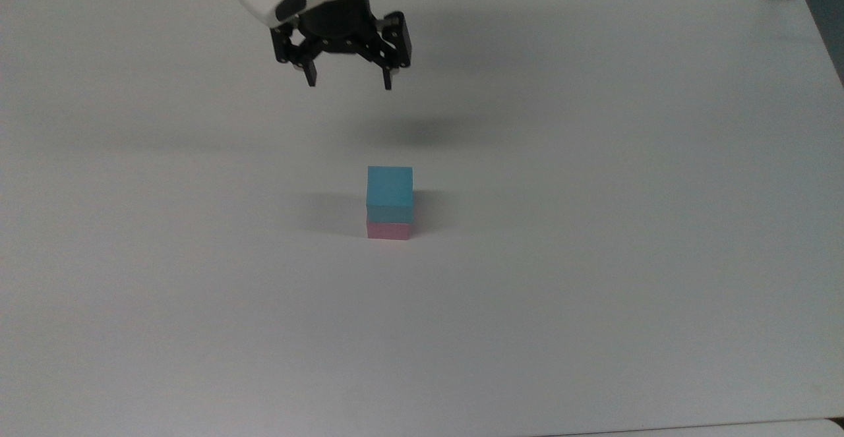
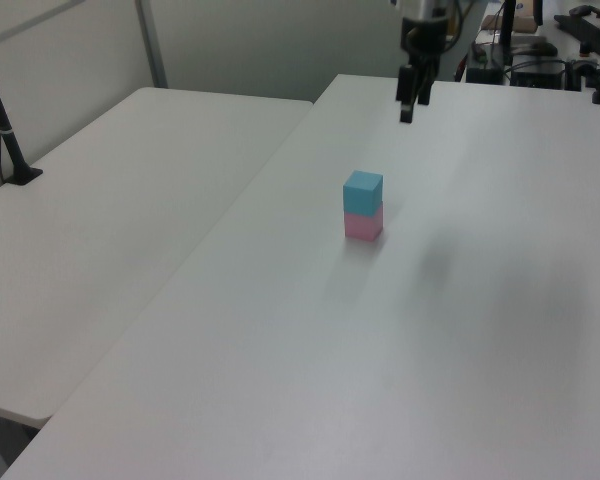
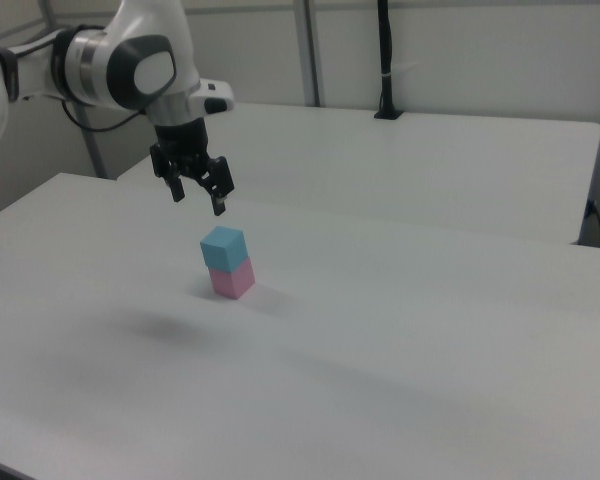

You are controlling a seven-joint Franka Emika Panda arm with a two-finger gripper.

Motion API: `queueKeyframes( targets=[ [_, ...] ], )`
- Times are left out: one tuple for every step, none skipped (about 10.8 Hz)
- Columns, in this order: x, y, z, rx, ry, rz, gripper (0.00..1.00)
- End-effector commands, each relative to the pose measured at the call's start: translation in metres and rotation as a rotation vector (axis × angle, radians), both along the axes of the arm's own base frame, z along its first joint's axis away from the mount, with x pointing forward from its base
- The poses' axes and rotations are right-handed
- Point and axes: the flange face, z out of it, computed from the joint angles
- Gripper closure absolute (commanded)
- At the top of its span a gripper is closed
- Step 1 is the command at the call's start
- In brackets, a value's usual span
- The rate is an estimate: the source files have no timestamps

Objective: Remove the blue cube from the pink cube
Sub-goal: 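Move the open gripper over the blue cube and lower toward it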

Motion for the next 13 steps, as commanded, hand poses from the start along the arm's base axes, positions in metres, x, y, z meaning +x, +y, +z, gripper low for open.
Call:
queueKeyframes(
  targets=[
    [0.019, 0.041, -0.043, -0.027, -0.007, -0.074, 0.00],
    [0.027, 0.046, -0.058, -0.059, -0.019, -0.072, 0.00],
    [0.034, 0.048, -0.069, -0.084, -0.036, -0.081, 0.00],
    [0.040, 0.047, -0.084, -0.111, -0.046, -0.089, 0.00],
    [0.043, 0.048, -0.093, -0.138, -0.048, -0.090, 0.00],
    [0.045, 0.048, -0.099, -0.145, -0.042, -0.101, 0.00],
    [0.048, 0.054, -0.104, -0.144, -0.040, -0.101, 0.00],
    [0.048, 0.062, -0.110, -0.141, -0.033, -0.098, 0.00],
    [0.049, 0.062, -0.116, -0.141, -0.029, -0.107, 0.00],
    [0.049, 0.064, -0.119, -0.139, -0.026, -0.112, 0.00],
    [0.049, 0.064, -0.120, -0.139, -0.024, -0.113, 0.00],
    [0.050, 0.066, -0.124, -0.139, -0.020, -0.110, 0.00],
    [0.053, 0.068, -0.127, -0.138, -0.018, -0.108, 0.00]
  ],
)
